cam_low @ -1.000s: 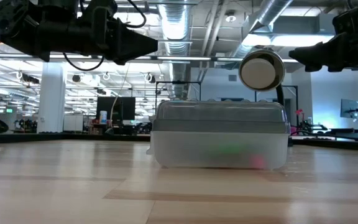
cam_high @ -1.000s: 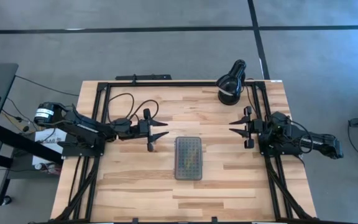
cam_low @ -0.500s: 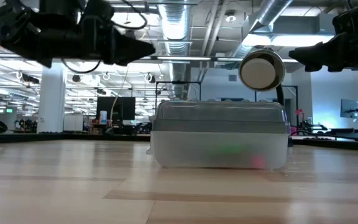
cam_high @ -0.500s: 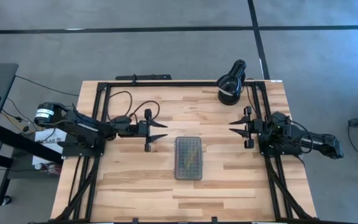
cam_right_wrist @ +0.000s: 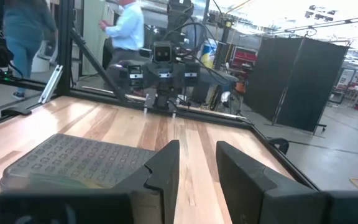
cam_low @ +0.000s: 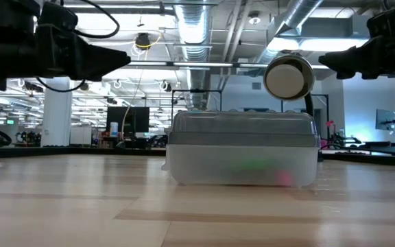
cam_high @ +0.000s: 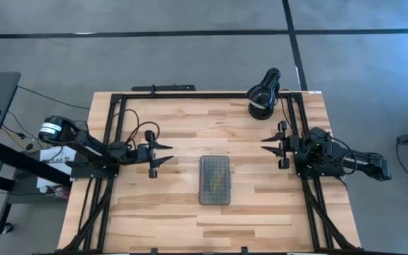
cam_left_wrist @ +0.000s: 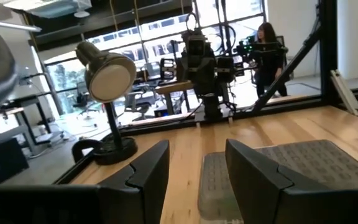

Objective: Pick & place school supplies into a supply box
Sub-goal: Return to Home Position

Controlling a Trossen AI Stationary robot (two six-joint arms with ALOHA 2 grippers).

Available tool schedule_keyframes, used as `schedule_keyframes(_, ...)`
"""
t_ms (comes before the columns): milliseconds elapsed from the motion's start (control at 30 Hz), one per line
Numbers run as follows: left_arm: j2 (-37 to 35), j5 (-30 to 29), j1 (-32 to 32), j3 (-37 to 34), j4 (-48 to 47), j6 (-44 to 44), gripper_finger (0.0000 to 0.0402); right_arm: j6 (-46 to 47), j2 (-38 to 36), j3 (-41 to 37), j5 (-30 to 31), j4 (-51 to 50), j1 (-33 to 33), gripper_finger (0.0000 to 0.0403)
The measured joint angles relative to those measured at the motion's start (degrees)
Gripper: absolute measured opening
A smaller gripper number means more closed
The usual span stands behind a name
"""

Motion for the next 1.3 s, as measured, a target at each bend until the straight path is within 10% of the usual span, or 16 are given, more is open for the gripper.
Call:
schedule_keyframes(333, -12.99, -1.25, -0.94, -0.02, -10.47, 3.24, 0.0153, 0.0, 0.02, 0.0, 0.0, 0.0, 0.0, 0.0102)
schedule_keyframes(1000, -78.17, 1.45, -0.92, -0.02, -78.4, 0.92, 0.0153, 0.0, 0.0, 0.0, 0.0, -0.02, -0.02, 0.0102)
schedule_keyframes(1300, -78.69, 1.51, -0.94, 1.1, -83.77, -0.56, 0.0153, 0.0, 0.09, -0.02, 0.0, -0.01, 0.15, 0.0102)
